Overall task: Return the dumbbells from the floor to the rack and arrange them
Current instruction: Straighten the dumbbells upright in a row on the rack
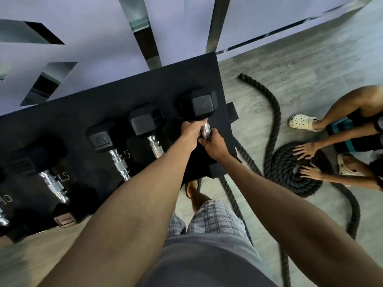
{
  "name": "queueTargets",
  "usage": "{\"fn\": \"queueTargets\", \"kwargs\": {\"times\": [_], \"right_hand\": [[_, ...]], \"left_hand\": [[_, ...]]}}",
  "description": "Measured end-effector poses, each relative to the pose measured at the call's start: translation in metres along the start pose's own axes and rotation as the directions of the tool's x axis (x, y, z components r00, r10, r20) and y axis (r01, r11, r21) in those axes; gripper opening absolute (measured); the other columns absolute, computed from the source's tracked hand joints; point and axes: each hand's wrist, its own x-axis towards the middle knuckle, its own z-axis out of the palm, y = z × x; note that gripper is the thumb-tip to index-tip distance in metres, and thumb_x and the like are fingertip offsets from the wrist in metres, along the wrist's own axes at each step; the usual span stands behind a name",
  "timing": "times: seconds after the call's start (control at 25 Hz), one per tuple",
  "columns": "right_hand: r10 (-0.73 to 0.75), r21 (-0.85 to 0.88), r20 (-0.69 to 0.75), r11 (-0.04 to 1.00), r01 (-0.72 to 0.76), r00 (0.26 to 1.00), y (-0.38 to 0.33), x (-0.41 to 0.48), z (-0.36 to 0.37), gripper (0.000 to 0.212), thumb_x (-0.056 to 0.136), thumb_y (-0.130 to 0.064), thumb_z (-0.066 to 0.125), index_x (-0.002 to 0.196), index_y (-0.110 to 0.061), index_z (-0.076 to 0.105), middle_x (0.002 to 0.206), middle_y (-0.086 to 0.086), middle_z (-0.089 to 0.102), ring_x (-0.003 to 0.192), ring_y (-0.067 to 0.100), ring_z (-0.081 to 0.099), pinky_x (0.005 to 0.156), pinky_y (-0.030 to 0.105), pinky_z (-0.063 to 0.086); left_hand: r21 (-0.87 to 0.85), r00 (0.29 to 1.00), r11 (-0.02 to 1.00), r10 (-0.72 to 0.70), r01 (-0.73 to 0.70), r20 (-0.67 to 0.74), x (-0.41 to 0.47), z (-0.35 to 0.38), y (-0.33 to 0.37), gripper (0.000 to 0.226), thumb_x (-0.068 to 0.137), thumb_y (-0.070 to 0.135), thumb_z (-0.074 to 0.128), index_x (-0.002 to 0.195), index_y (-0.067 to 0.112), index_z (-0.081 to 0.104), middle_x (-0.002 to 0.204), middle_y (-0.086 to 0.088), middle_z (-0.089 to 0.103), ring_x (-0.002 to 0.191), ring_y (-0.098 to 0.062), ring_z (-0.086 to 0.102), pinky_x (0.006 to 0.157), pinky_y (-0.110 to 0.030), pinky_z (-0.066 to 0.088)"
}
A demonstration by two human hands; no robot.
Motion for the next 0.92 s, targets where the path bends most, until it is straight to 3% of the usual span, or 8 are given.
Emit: {"fn": "queueTargets", "kwargs": {"times": [0.16, 0.32, 0.48, 0.68, 0.76, 0.84, 0.92], "right_hand": [[-0.024, 0.039, -0.022, 0.999, 0.025, 0.999, 0.000, 0.005, 0.003, 0.032, 0.092, -0.015, 0.058, 0.117, 0.001, 0.044, 0.099, 0.004, 0.054, 0.094, 0.025, 0.057, 0.067, 0.022, 0.030], [-0.047, 0.074, -0.049, 0.996, 0.050, 0.998, -0.005, -0.001, 0.001, 0.031, 0.092, -0.012, 0.058, 0.116, 0.001, 0.045, 0.095, 0.004, 0.055, 0.084, 0.020, 0.052, 0.061, 0.018, 0.028], [-0.068, 0.082, -0.058, 0.994, 0.072, 0.996, -0.016, 0.003, -0.009, 0.031, 0.092, -0.013, 0.058, 0.116, 0.001, 0.045, 0.095, 0.005, 0.056, 0.082, 0.020, 0.052, 0.059, 0.019, 0.028], [-0.080, 0.063, -0.047, 0.995, 0.083, 0.996, -0.031, 0.019, -0.027, 0.033, 0.093, -0.014, 0.057, 0.120, 0.001, 0.045, 0.096, 0.004, 0.056, 0.081, 0.018, 0.051, 0.059, 0.018, 0.028], [-0.065, 0.049, -0.033, 0.997, 0.066, 0.997, -0.029, 0.020, -0.029, 0.033, 0.093, -0.014, 0.056, 0.120, 0.001, 0.044, 0.099, 0.008, 0.059, 0.083, 0.019, 0.052, 0.059, 0.018, 0.028], [-0.056, 0.041, -0.016, 0.998, 0.057, 0.998, -0.021, 0.019, -0.026, 0.032, 0.093, -0.015, 0.056, 0.119, 0.000, 0.044, 0.104, 0.015, 0.062, 0.085, 0.023, 0.055, 0.059, 0.020, 0.027], [-0.036, 0.042, -0.008, 0.998, 0.037, 0.999, -0.015, 0.016, -0.025, 0.032, 0.094, -0.015, 0.056, 0.119, 0.000, 0.043, 0.106, 0.018, 0.064, 0.091, 0.031, 0.060, 0.064, 0.022, 0.030]], "left_hand": [[-0.080, 0.998, 0.995, -0.055, 0.054, -0.009, 0.003, 0.011, 0.003, 0.041, 0.075, 0.006, 0.076, 0.113, -0.007, 0.065, 0.106, -0.019, 0.071, 0.086, -0.028, 0.069, 0.074, -0.034, 0.057], [-0.089, 0.996, 0.994, -0.070, 0.065, -0.055, -0.001, 0.014, 0.006, 0.046, 0.071, 0.004, 0.078, 0.113, -0.008, 0.062, 0.106, -0.021, 0.071, 0.089, -0.031, 0.070, 0.084, -0.043, 0.059], [-0.077, 0.998, 0.996, -0.043, 0.040, -0.040, 0.000, 0.020, 0.021, 0.047, 0.071, 0.005, 0.079, 0.113, -0.007, 0.061, 0.105, -0.021, 0.071, 0.090, -0.032, 0.070, 0.081, -0.043, 0.059], [-0.057, 1.000, 0.998, -0.012, 0.011, -0.016, 0.006, 0.029, 0.044, 0.036, 0.077, 0.005, 0.076, 0.108, -0.007, 0.060, 0.107, -0.022, 0.070, 0.094, -0.033, 0.070, 0.087, -0.045, 0.057], [-0.062, 1.000, 0.998, -0.027, 0.026, -0.010, 0.006, 0.031, 0.042, 0.023, 0.079, 0.003, 0.074, 0.097, -0.002, 0.061, 0.102, -0.019, 0.070, 0.091, -0.031, 0.069, 0.088, -0.043, 0.057], [-0.067, 0.999, 0.997, -0.041, 0.040, -0.017, 0.006, 0.032, 0.036, 0.014, 0.080, 0.002, 0.073, 0.087, 0.003, 0.061, 0.098, -0.017, 0.069, 0.090, -0.029, 0.068, 0.089, -0.042, 0.056], [-0.073, 0.999, 0.996, -0.047, 0.046, -0.017, 0.004, 0.034, 0.029, 0.014, 0.080, 0.001, 0.073, 0.088, 0.002, 0.062, 0.098, -0.017, 0.068, 0.090, -0.029, 0.067, 0.089, -0.041, 0.056]]}}
